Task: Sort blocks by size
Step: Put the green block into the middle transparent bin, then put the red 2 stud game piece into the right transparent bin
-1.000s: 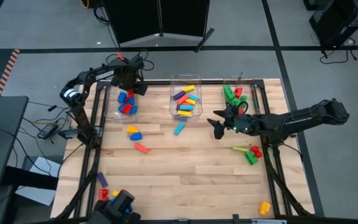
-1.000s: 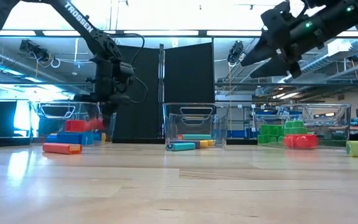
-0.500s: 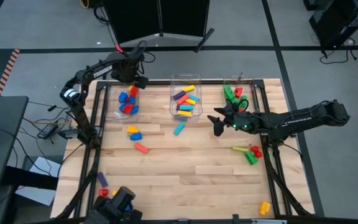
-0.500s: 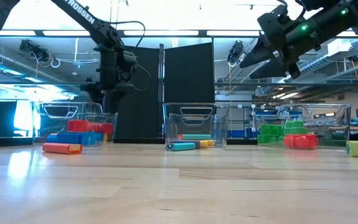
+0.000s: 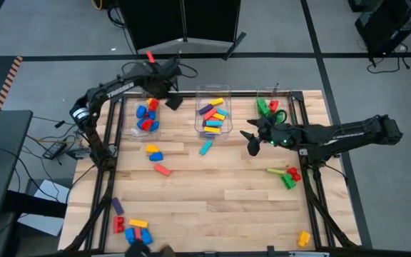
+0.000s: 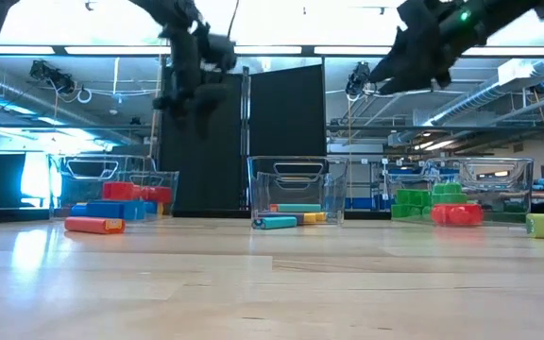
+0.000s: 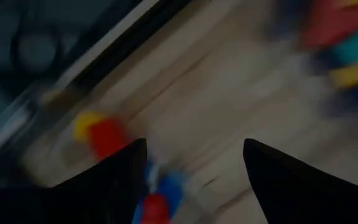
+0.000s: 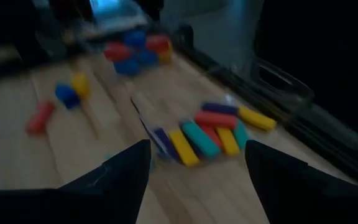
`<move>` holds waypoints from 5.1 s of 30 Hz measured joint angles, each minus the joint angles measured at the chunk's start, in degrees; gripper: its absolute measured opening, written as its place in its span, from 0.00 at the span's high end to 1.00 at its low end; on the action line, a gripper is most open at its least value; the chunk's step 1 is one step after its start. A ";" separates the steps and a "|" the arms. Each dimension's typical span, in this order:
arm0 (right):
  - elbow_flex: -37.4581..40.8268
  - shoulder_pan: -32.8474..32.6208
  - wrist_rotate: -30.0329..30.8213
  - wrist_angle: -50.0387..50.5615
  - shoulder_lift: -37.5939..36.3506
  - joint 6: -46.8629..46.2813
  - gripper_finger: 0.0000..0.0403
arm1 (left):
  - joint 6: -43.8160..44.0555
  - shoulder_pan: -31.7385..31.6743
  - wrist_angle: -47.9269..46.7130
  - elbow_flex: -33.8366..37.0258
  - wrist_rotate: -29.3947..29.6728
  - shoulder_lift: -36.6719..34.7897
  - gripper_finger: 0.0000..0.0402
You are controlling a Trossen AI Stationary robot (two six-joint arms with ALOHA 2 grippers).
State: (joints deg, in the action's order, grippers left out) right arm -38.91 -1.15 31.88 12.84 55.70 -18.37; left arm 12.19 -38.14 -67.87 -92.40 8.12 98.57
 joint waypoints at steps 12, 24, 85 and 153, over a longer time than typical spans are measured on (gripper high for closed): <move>-17.44 0.00 -7.33 47.86 2.11 -9.65 0.33 | 3.69 20.58 22.35 19.08 -3.15 -15.70 0.31; -17.33 -3.18 -13.74 71.39 11.02 -22.33 0.32 | 18.46 45.03 42.32 35.79 4.41 -24.49 0.31; 7.92 -11.19 -28.94 35.62 13.36 -17.18 0.71 | 19.53 52.51 52.49 37.20 8.13 -24.20 0.31; -77.14 27.28 -29.53 54.61 75.23 6.10 0.27 | 3.01 47.51 26.23 55.23 14.84 -77.29 0.31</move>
State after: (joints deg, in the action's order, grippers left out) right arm -116.05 26.13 2.35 67.45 130.94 -12.27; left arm 15.20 9.37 -41.64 -37.17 22.96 21.28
